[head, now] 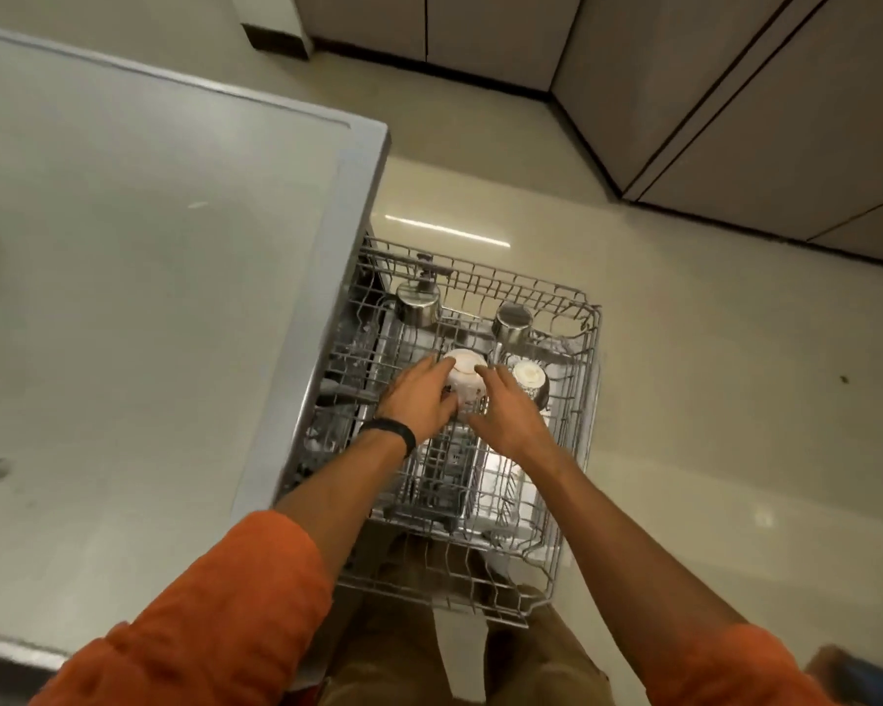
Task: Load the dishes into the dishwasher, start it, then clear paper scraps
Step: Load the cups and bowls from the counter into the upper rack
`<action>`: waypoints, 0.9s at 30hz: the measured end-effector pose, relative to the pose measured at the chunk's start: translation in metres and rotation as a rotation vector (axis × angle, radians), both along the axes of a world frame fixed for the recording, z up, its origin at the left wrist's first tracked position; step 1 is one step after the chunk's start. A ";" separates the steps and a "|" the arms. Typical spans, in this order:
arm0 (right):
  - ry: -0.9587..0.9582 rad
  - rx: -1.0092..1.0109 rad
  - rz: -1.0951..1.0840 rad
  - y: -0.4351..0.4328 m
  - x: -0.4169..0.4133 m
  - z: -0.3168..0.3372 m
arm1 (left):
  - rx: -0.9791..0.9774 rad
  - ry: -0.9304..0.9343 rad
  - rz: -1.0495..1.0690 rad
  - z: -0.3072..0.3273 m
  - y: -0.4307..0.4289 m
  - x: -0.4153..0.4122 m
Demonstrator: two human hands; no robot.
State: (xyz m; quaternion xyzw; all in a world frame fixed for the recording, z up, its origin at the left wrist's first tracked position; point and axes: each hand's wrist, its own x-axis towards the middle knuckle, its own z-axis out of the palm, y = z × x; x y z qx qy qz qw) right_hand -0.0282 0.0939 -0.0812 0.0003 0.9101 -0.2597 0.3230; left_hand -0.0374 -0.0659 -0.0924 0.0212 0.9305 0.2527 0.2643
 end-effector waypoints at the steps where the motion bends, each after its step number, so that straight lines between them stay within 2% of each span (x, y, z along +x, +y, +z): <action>1: 0.026 -0.010 0.002 0.003 0.005 0.009 | -0.005 0.025 0.008 0.011 0.000 0.007; 8: 0.167 -0.098 0.152 0.019 0.049 0.074 | -0.071 0.149 0.122 0.080 0.003 0.075; 14: 0.337 -0.230 0.333 0.007 0.082 0.138 | -0.202 0.350 0.231 0.137 -0.011 0.136; 20: 0.405 -0.375 0.520 -0.041 0.114 0.178 | -0.313 0.462 0.464 0.187 -0.052 0.213; 27: 0.404 -0.517 0.784 -0.132 0.182 0.197 | -0.404 0.482 0.744 0.217 -0.116 0.329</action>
